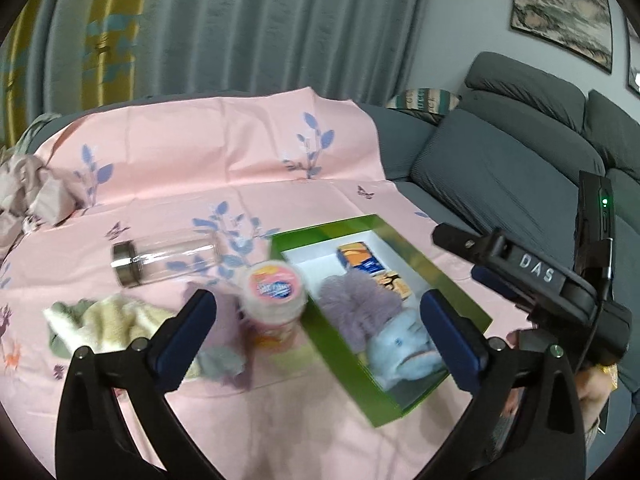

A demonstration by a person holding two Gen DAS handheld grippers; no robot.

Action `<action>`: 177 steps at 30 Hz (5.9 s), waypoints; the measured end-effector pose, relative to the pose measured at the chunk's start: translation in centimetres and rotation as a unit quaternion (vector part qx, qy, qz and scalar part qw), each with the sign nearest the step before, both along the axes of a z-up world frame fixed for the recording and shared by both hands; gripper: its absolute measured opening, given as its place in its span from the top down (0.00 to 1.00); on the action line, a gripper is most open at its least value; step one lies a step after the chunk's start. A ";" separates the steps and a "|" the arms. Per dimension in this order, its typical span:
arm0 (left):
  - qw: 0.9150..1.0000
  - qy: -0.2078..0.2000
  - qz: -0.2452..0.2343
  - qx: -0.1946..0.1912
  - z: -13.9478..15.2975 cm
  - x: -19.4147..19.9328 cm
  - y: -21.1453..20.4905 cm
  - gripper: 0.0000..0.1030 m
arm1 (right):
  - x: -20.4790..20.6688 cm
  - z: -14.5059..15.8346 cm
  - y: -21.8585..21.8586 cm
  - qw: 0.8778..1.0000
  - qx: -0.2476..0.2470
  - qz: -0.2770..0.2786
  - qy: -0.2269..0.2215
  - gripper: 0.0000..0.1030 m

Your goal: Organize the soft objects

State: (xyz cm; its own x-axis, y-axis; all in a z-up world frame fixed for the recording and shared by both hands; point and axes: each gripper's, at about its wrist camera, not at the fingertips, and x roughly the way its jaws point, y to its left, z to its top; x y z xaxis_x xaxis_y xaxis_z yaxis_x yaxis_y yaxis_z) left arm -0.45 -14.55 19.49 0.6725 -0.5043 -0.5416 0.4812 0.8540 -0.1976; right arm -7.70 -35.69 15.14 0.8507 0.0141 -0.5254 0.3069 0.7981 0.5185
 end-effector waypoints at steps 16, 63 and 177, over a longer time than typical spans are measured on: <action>0.970 0.092 0.226 -0.014 -6.2 0.0 18.1 0.01 | 1.9 1.4 7.4 0.995 -0.038 0.094 -0.001 0.06; 0.928 0.156 0.333 -0.055 -9.7 1.7 27.0 0.04 | 9.2 7.5 25.4 0.948 -0.086 0.305 -0.017 0.79; 0.992 0.046 -0.120 0.007 -1.9 7.3 -11.5 0.67 | 5.0 -2.7 -3.0 0.984 0.145 0.100 -0.016 0.52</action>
State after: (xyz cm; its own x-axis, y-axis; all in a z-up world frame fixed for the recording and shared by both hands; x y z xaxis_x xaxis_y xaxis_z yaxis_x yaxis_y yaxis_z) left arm 6.87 -26.07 17.54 0.4815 -0.6358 -0.6032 0.6522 0.7198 -0.2380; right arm -2.73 -38.71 12.48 0.8323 0.3279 -0.4470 0.1385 0.6577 0.7404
